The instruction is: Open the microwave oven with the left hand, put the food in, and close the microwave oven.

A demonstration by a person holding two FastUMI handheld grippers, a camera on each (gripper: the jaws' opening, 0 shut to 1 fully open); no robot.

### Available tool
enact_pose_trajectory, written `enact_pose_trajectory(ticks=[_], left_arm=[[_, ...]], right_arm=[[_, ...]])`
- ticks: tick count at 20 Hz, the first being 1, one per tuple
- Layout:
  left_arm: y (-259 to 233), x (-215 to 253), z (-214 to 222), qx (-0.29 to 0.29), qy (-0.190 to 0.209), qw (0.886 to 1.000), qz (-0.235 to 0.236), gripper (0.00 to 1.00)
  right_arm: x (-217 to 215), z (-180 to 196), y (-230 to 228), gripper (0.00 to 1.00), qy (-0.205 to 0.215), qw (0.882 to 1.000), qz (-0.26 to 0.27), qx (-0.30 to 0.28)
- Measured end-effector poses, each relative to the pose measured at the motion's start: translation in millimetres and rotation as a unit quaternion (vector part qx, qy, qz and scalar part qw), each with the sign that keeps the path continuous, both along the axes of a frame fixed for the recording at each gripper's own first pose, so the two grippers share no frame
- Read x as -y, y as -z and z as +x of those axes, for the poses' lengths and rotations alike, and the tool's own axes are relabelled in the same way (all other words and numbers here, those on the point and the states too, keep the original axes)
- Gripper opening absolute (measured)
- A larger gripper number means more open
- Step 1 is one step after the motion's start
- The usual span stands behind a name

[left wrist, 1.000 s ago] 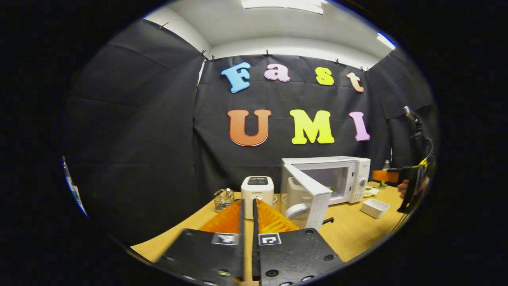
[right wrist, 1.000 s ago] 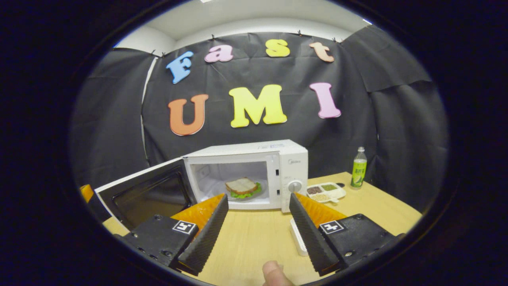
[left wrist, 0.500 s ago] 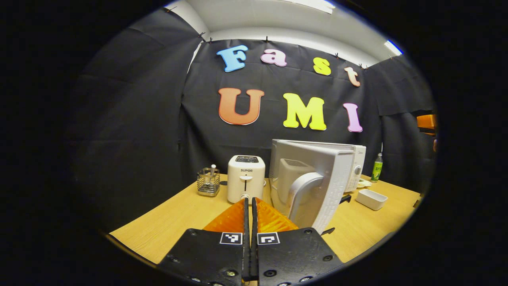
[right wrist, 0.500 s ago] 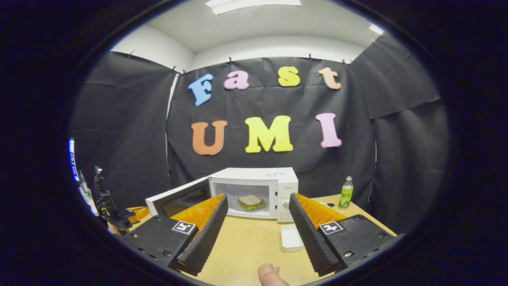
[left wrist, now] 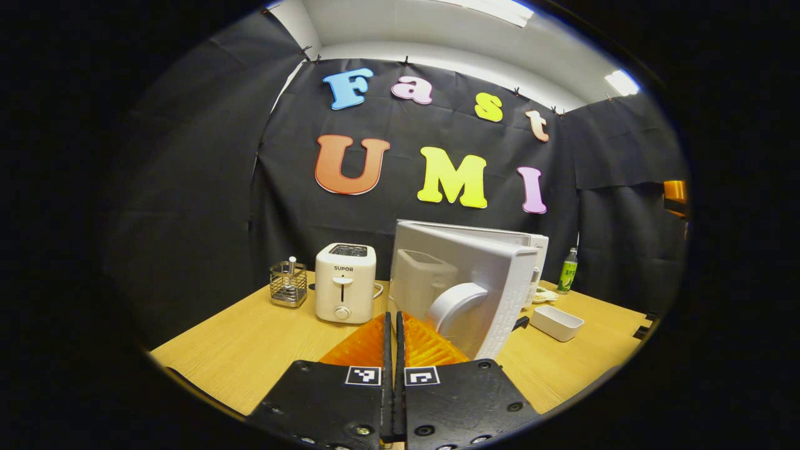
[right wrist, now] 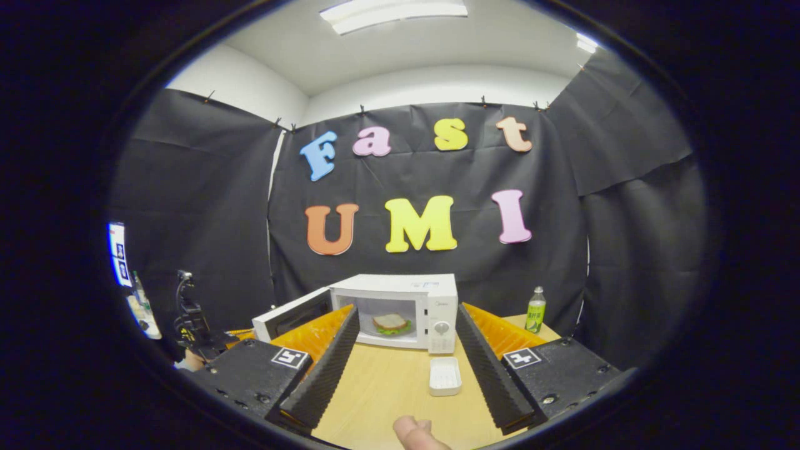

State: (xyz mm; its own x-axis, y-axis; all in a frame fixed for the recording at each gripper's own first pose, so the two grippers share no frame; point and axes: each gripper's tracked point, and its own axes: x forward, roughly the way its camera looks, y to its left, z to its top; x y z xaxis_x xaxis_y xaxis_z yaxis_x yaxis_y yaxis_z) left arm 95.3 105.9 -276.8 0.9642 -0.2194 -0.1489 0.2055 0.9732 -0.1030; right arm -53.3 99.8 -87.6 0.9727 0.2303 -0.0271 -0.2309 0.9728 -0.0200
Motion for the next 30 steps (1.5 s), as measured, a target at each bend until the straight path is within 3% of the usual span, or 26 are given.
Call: enact_pose_trajectory(ticks=[5,6,7,8,10,11,18,23,30], left_arm=[[-5,58,18,0.004,0.038,0.999,0.011,0.0],[-5,67,25,0.004,0.041,0.999,0.009,0.0],[-5,76,30,0.003,0.044,0.999,0.005,0.0],[-7,88,35,0.004,0.048,0.999,0.001,0.0],[-7,109,47,0.0,0.057,0.998,-0.005,0.0],[-8,118,52,0.002,0.062,0.998,-0.009,0.0],[-6,176,97,0.0,0.074,0.997,-0.036,0.0],[14,216,119,-0.011,0.089,0.996,-0.014,0.0],[11,262,152,0.0,0.092,0.996,-0.021,0.0]], right_arm=[[32,10,9,0.98,0.033,0.999,0.005,-0.004],[38,13,13,0.92,0.038,0.999,0.009,-0.01],[44,16,15,0.98,0.041,0.999,0.015,-0.015],[48,19,17,0.98,0.041,0.999,0.019,-0.018],[60,25,20,0.91,0.047,0.998,0.02,-0.022],[67,28,20,0.97,0.051,0.998,0.017,-0.02],[109,48,28,0.98,0.076,0.997,0.021,-0.015],[120,63,41,0.97,0.068,0.997,0.021,-0.023],[126,84,58,0.97,0.055,0.998,0.022,-0.035]])
